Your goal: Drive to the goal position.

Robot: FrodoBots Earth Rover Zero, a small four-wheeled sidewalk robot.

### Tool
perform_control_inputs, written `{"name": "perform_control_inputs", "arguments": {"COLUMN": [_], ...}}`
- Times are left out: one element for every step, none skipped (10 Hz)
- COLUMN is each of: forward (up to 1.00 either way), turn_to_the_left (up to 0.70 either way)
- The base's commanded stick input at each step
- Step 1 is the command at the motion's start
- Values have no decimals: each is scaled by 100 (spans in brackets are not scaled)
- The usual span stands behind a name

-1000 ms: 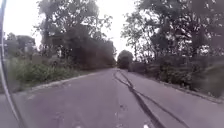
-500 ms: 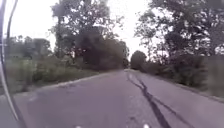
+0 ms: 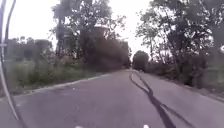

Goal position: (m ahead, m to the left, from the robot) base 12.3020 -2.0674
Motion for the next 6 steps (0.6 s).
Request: {"name": "perform_control_inputs", "arguments": {"forward": [70, 70, 70, 70, 70, 70], "turn_to_the_left": [0, 0, -2, -7, -12, -19]}}
